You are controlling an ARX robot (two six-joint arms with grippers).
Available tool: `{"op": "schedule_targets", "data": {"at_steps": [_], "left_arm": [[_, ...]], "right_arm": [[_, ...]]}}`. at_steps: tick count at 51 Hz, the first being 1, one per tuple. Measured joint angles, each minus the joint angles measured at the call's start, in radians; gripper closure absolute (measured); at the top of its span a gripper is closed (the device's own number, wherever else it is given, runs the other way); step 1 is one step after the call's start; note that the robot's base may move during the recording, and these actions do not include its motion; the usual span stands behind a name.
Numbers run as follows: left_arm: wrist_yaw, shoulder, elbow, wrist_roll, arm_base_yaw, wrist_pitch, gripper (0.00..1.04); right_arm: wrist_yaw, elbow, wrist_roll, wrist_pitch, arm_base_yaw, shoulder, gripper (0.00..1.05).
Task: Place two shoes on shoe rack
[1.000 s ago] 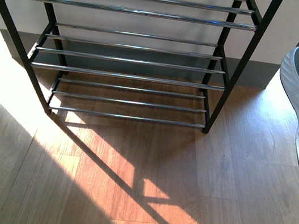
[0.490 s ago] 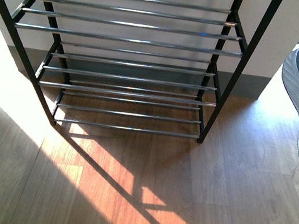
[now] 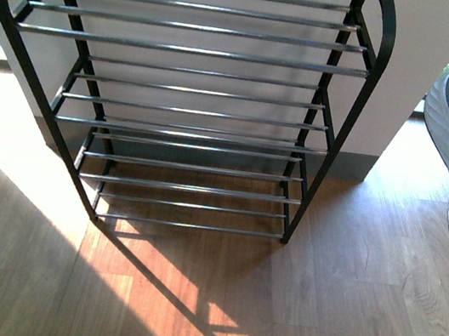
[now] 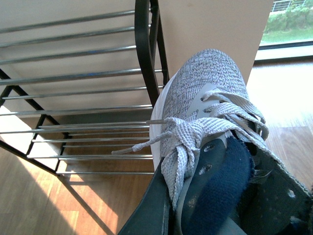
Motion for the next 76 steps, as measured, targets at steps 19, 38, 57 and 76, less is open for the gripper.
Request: {"op": "schedule_targets", "data": {"at_steps": [19,38,57,76], "left_arm": [[-0.003,0.0,0.0,0.0,0.0,0.0,1.03],[0.0,0.0,0.0,0.0,-0.001,0.0,1.03],[0.0,0.0,0.0,0.0,-0.001,0.0,1.03],[0.0,0.0,0.0,0.0,-0.001,0.0,1.03]], "right_arm": [[-0.219,-0.001,0.024,0.223,0.002,0.054,1.03],[0.116,0.502,0.127,-0.14,0.343,0.327,1.03],[0.329,0.995,0.055,-0.25,0.406,0.785,1.03],[0.397,1.245,-0.129,-0.274,0.333,1.014,1.03]]}}
